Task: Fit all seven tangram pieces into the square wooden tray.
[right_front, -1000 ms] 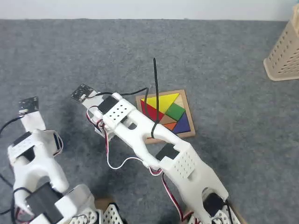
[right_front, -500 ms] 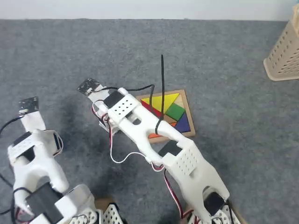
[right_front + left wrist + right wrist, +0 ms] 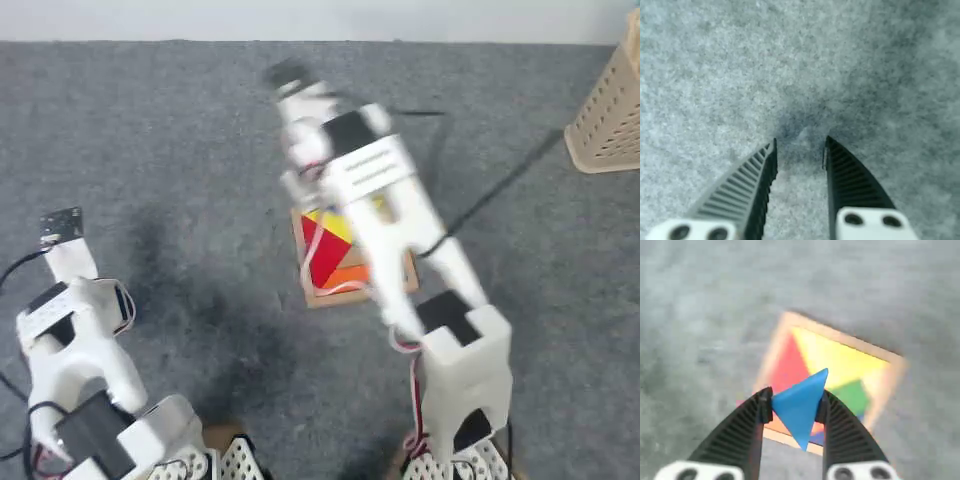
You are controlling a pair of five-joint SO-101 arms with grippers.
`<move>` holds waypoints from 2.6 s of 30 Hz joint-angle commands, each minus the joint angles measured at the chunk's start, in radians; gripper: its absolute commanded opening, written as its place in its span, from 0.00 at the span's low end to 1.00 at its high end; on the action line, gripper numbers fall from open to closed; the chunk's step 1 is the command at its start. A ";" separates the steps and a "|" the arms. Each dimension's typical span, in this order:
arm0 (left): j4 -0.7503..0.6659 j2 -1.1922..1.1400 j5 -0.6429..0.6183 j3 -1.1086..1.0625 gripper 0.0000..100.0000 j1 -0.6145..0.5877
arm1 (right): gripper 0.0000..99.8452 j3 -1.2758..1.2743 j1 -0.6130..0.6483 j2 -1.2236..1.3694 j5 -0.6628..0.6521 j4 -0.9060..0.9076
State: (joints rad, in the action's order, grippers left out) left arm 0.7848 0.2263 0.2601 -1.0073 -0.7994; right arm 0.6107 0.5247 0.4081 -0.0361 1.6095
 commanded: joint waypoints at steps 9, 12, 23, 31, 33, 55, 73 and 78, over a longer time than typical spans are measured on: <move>-0.012 0.041 0.011 0.001 0.15 0.006 | 0.02 -0.086 -0.240 0.091 0.008 -0.119; -0.012 0.041 0.011 0.001 0.15 0.006 | 0.02 -0.086 -0.236 0.134 0.008 -0.127; -0.012 0.041 0.011 0.001 0.15 0.006 | 0.02 -0.084 -0.236 0.245 0.006 -0.186; -0.012 0.041 0.011 0.001 0.15 0.006 | 0.11 -0.084 -0.231 0.249 -0.038 -0.194; -0.012 0.041 0.011 0.001 0.15 0.006 | 0.11 -0.084 -0.225 0.249 -0.041 -0.194; -0.012 0.041 0.011 0.001 0.15 0.006 | 0.18 -0.084 -0.180 0.249 -0.043 -0.194; -0.012 0.041 0.011 0.001 0.15 0.006 | 0.01 -0.089 -0.213 0.183 -0.043 -0.196; -0.012 0.041 0.011 0.001 0.15 0.006 | 0.01 -0.087 -0.214 0.257 -0.044 -0.228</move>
State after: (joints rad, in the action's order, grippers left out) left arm 0.7848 0.2263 0.2601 -1.0073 -0.7994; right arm 0.5171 0.3330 0.6751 -0.0606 1.4131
